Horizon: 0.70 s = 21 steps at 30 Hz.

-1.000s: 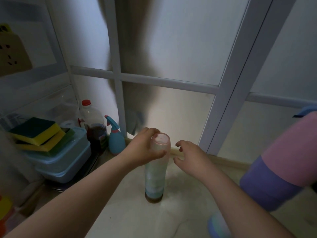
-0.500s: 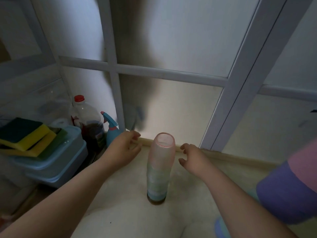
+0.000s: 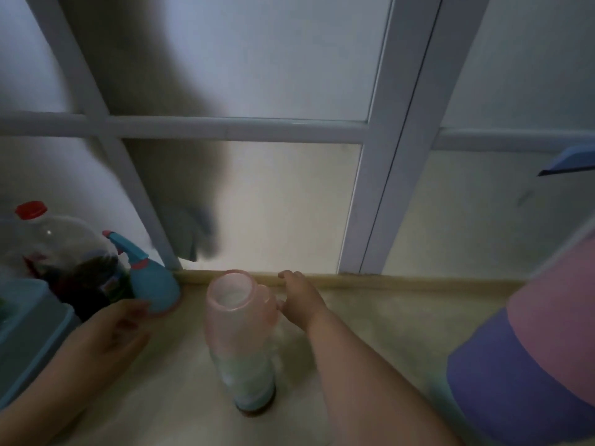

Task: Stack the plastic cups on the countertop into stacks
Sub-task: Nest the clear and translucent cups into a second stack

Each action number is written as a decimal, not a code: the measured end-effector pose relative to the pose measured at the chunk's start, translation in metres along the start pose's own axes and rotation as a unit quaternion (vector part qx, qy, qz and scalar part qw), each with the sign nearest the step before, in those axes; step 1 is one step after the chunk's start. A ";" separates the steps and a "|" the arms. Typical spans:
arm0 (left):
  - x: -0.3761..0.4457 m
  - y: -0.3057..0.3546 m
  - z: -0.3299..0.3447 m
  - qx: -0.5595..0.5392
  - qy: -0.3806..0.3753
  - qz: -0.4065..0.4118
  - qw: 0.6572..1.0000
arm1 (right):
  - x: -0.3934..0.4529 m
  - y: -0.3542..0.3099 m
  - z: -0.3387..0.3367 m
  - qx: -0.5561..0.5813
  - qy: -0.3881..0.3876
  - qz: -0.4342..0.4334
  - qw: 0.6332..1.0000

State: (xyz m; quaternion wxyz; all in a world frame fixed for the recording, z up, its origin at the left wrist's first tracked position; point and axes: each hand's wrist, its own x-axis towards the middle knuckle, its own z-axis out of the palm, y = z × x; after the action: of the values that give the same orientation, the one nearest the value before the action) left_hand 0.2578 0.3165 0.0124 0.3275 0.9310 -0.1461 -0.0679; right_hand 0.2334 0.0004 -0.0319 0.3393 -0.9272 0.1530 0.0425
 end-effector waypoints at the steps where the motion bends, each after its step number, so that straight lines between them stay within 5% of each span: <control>1: 0.000 -0.005 -0.001 -0.004 0.012 0.002 1.000 | 0.005 -0.001 0.003 0.006 -0.007 -0.003 1.000; 9: -0.006 -0.018 -0.010 -0.038 0.038 -0.014 0.998 | 0.070 0.014 0.062 0.005 -0.100 0.017 0.995; 21: -0.012 -0.006 -0.008 -0.046 0.051 -0.010 0.998 | 0.009 -0.003 0.014 0.180 0.048 0.005 0.983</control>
State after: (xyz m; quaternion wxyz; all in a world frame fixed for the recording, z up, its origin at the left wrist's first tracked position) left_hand 0.2498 0.3290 0.0154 0.3760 0.9187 -0.1171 -0.0305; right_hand 0.2434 0.0096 -0.0427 0.4927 -0.8512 0.1785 -0.0282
